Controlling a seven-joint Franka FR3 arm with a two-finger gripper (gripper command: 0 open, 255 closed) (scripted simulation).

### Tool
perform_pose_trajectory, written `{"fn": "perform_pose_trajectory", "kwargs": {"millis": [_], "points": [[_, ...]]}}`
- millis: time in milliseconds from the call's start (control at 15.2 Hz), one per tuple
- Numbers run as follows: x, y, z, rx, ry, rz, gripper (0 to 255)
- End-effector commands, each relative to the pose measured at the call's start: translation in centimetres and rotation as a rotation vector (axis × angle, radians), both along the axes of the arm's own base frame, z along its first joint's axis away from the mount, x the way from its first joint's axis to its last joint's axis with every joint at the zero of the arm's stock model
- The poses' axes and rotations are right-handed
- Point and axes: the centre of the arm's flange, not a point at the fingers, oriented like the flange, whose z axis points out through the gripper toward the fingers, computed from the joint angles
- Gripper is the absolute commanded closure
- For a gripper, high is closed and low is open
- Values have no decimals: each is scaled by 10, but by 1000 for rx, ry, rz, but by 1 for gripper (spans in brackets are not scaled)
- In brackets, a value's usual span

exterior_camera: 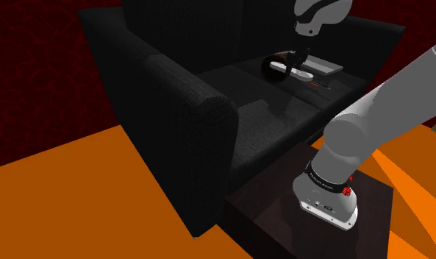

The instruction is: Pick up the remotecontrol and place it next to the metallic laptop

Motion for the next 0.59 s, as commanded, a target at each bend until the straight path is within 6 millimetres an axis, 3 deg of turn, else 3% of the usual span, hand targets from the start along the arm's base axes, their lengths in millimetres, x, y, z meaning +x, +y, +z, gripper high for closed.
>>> {"fn": "perform_pose_trajectory", "kwargs": {"millis": [0, 528], "points": [[-12, -24, 1, -1, -1, 0, 255], [-62, -117, 2, -1, -1, 0, 255]]}}
